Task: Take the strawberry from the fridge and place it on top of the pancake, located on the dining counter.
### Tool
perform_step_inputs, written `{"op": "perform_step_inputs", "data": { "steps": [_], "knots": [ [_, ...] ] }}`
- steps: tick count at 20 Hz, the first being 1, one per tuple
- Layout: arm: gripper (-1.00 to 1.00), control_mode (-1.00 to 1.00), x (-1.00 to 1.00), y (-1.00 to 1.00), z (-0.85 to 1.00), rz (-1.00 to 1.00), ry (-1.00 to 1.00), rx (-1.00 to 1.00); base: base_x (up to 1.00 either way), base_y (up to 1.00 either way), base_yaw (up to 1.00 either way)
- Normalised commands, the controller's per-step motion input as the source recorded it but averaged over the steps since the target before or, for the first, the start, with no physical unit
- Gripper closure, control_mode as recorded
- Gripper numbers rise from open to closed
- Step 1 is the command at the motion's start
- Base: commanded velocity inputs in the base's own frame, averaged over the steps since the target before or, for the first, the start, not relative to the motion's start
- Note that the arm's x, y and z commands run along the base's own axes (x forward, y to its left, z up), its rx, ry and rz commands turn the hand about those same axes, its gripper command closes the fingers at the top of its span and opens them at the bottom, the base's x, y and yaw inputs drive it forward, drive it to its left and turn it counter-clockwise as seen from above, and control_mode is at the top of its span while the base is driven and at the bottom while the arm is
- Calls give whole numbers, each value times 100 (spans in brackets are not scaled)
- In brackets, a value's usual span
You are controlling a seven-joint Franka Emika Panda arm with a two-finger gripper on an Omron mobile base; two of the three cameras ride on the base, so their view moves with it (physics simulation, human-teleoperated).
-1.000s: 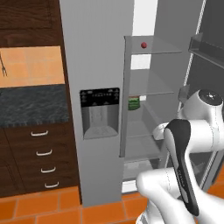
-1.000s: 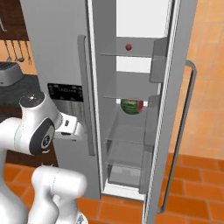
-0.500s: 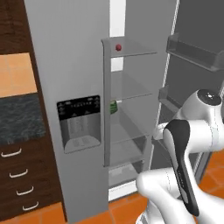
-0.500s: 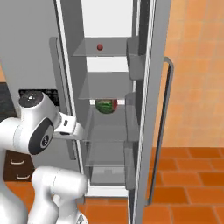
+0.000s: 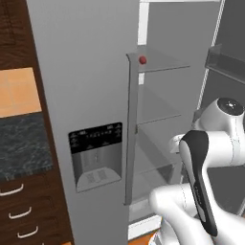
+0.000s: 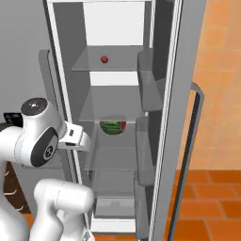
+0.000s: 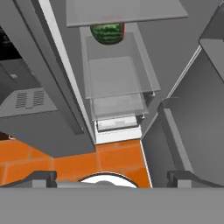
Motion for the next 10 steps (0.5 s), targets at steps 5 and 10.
{"op": "perform_step_inputs", "data": {
  "steps": [5,10],
  "knots": [
    [-100,100,0,0,0,0,0,0,53,0,17],
    [-100,100,0,0,0,0,0,0,21,-12,13]
  ]
}}
